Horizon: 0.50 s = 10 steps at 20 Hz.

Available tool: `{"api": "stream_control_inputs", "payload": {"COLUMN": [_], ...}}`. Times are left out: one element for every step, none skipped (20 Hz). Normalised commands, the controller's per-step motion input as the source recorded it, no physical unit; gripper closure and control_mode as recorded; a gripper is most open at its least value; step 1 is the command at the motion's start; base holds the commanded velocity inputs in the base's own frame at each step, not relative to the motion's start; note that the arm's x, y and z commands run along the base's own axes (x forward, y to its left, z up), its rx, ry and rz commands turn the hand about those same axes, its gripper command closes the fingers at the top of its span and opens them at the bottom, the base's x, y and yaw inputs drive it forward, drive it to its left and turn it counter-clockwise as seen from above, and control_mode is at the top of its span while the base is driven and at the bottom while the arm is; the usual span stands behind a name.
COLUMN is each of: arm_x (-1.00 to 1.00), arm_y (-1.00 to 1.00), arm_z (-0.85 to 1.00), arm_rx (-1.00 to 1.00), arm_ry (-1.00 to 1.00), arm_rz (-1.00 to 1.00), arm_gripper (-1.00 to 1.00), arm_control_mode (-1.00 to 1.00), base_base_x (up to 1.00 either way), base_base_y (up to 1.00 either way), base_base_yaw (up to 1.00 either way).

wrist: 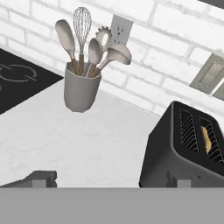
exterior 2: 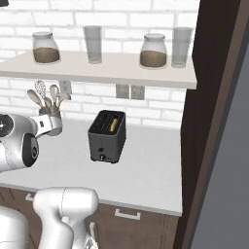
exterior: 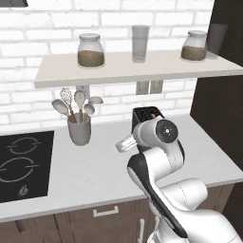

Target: Start the toaster. Once the lever pops up, take the bread to the plate on the dining counter.

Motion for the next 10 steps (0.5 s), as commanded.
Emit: {"api": "stream_control_inputs", "payload": {"arm_x": [0.0,0.0,0.0,0.0,0.0,0.0,0.0,0.0,0.0,0.0], "arm_y": [0.0,0.0,0.0,0.0,0.0,0.0,0.0,0.0,0.0,0.0], "arm_z": [0.0,0.0,0.0,0.0,0.0,0.0,0.0,0.0,0.0,0.0], "arm_rx": [0.0,0.0,0.0,0.0,0.0,0.0,0.0,0.0,0.0,0.0], "arm_ry": [0.0,0.0,0.0,0.0,0.0,0.0,0.0,0.0,0.0,0.0], "arm_rz": [0.0,0.0,0.0,0.0,0.0,0.0,0.0,0.0,0.0,0.0], "arm_gripper": [-1.0,-1.0,-1.0,-1.0,-1.0,-1.0,-1.0,-1.0,-1.0,-1.0], "arm_control_mode": [-1.0,-1.0,-1.0,-1.0,-1.0,-1.0,-1.0,-1.0,-1.0,-1.0], "base_base_x": [0.0,0.0,0.0,0.0,0.0,0.0,0.0,0.0,0.0,0.0], "base_base_y": [0.0,0.0,0.0,0.0,0.0,0.0,0.0,0.0,0.0,0.0], "base_base_yaw": [0.0,0.0,0.0,0.0,0.0,0.0,0.0,0.0,0.0,0.0]}}
